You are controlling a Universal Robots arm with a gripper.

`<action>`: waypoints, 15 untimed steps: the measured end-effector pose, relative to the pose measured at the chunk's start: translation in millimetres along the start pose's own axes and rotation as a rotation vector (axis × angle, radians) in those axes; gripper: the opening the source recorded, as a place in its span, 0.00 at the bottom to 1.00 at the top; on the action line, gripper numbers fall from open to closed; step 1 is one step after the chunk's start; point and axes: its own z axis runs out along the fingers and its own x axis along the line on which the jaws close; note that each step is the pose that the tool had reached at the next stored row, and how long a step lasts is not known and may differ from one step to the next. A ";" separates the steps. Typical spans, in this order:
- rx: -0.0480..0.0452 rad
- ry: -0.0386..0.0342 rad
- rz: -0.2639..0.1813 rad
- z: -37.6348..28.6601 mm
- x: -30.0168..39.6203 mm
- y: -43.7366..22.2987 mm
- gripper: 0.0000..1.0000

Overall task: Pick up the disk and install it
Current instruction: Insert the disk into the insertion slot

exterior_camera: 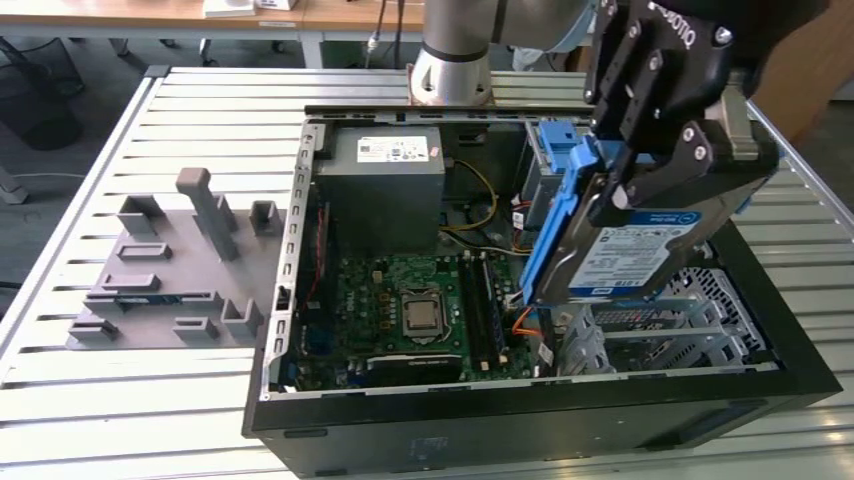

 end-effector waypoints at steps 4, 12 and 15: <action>-0.0019 0.0000 0.000 1.8 -0.5 -16.1 0.36; -0.0022 0.0021 -0.002 3.8 1.1 -18.7 0.36; -0.0025 0.0024 -0.013 5.5 1.6 -20.7 0.36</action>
